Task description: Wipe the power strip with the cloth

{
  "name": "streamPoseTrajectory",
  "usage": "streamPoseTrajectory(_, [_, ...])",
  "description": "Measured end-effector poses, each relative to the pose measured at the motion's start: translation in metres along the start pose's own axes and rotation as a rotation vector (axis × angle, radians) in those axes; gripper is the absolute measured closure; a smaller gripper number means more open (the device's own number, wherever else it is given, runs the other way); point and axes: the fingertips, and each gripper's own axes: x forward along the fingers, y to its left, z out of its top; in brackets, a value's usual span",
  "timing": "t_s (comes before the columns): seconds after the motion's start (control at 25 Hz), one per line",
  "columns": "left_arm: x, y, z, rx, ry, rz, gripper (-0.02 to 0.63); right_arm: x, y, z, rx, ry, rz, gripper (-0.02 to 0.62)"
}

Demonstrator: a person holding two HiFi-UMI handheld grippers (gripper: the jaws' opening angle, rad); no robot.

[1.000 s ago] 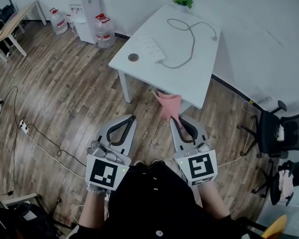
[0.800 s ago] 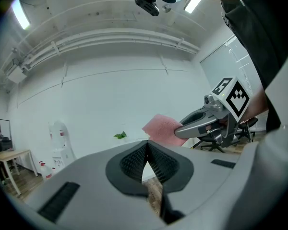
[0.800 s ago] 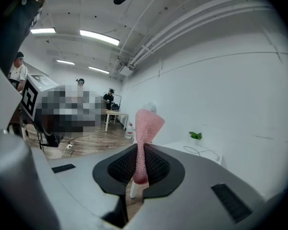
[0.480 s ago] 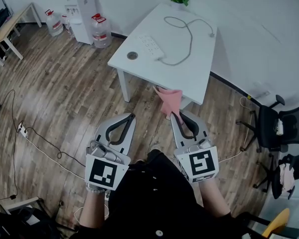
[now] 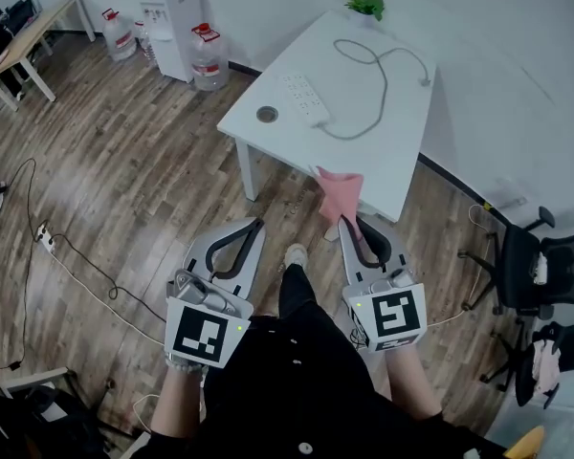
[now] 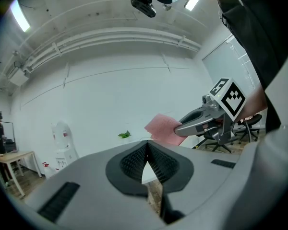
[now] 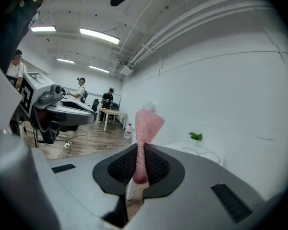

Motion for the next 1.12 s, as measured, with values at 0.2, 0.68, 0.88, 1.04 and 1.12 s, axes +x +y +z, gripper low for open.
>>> streamPoseTrajectory(0.2, [0.033,0.02,-0.004,0.011,0.019,0.016,0.592,0.036,-0.024,-0.003,0.016,-0.014,0.025,0.546])
streamPoseTrajectory(0.68, [0.137,0.095,-0.01,0.03,0.065,0.107,0.592,0.146,-0.097,0.006,-0.039,0.014,0.146,0.546])
streamPoseTrajectory(0.88, [0.186,0.119,-0.016,0.011,0.071,0.133,0.592,0.193,-0.135,0.001,0.018,-0.004,0.175,0.546])
streamPoseTrajectory(1.04, [0.226,0.132,-0.016,0.003,0.07,0.14,0.592,0.222,-0.167,-0.003,0.02,0.008,0.19,0.546])
streamPoseTrajectory(1.12, [0.246,0.136,-0.017,0.001,0.075,0.14,0.592,0.233,-0.183,-0.005,0.027,0.012,0.195,0.546])
